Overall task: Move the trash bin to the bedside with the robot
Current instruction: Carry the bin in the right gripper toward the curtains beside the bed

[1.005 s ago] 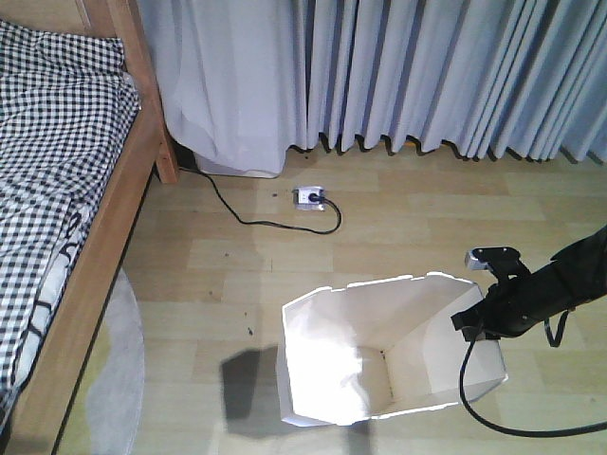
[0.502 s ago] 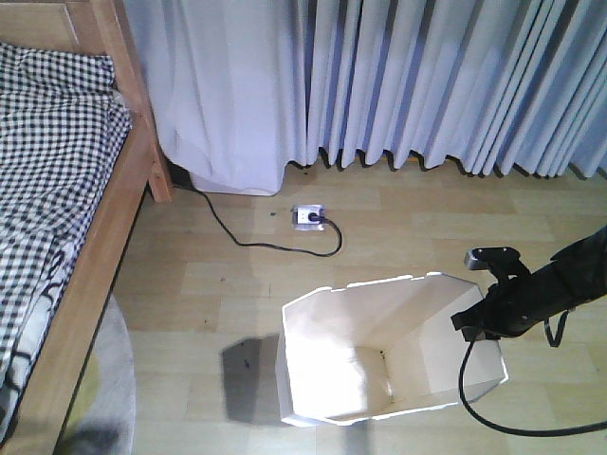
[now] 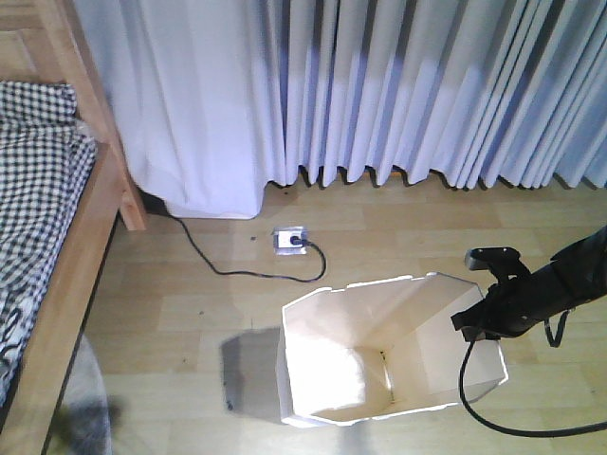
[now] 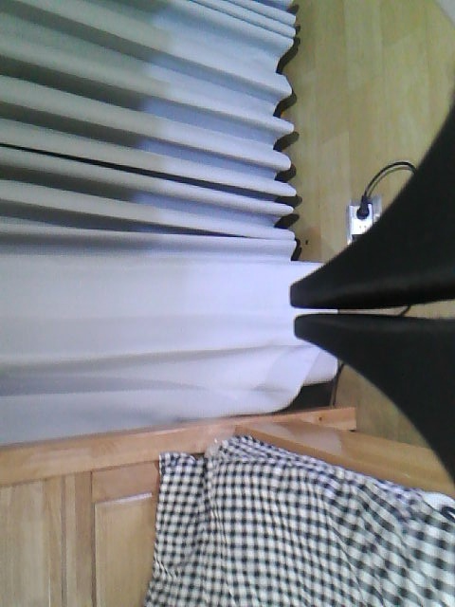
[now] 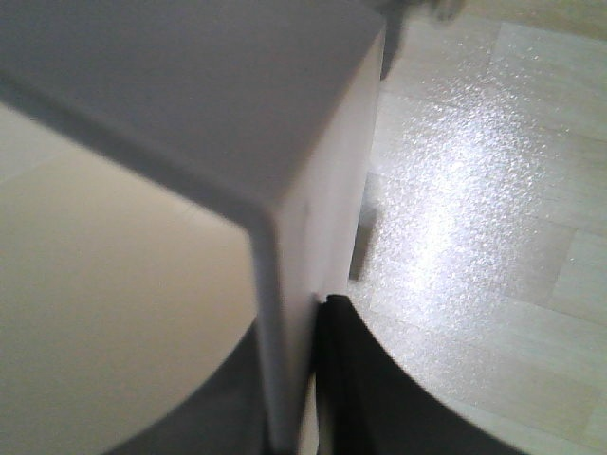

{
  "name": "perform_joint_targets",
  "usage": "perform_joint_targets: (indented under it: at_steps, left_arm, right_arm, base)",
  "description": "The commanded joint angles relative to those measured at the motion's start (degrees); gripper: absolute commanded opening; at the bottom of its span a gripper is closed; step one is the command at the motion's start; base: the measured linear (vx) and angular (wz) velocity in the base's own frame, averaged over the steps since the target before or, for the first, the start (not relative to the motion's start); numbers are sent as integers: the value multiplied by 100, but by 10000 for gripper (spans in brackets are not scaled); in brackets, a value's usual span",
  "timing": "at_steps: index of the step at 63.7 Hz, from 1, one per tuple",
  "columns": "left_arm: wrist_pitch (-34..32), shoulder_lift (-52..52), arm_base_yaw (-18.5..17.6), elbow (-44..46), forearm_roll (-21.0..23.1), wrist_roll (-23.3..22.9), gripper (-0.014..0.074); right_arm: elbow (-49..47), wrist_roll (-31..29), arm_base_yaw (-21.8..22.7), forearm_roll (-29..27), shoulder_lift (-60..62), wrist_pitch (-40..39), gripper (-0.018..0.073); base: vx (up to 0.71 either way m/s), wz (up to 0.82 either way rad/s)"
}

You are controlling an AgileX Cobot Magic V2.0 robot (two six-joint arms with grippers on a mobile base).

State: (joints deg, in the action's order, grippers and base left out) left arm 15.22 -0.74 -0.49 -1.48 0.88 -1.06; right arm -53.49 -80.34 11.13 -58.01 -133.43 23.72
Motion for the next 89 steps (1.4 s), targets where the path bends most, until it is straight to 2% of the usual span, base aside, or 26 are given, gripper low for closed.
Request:
perform_joint_targets:
  at_steps: [1,89]
  left_arm:
    - [-397,-82,-32,-107,18,-25,-6]
    - [-397,-82,-32,-107,18,-25,-6]
  right_arm:
    - [-67,-16,16,-263,433,884,-6]
    - [-67,-16,16,-263,433,905,-6]
  base:
    - [20,-13]
    - [15,1]
